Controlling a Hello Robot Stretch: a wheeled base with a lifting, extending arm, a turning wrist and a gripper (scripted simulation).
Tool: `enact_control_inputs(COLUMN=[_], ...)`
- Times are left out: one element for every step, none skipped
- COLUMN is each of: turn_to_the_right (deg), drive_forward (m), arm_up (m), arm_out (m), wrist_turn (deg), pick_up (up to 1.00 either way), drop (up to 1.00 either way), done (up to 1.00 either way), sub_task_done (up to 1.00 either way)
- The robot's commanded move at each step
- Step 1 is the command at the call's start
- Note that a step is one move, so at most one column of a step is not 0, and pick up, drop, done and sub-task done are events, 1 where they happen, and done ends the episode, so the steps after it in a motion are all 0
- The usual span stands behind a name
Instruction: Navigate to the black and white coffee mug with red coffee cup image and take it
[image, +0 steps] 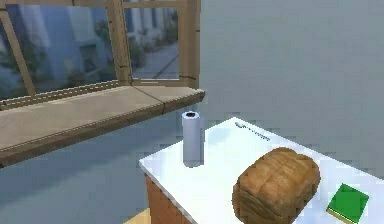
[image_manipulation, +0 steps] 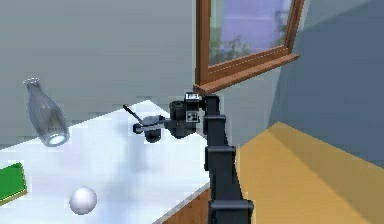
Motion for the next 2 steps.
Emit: enact_control_inputs(turn_to_the_right=[0.0, 0.0], drive_forward=[0.00, 0.00], arm_up=[0.10, 0.00], arm_out=[0.00, 0.00], wrist_turn=[0.0, 0.0], pick_up=[0.00, 0.00], drop=[0.00, 0.00], done=[0.00, 1.00], sub_task_done=[0.00, 0.00])
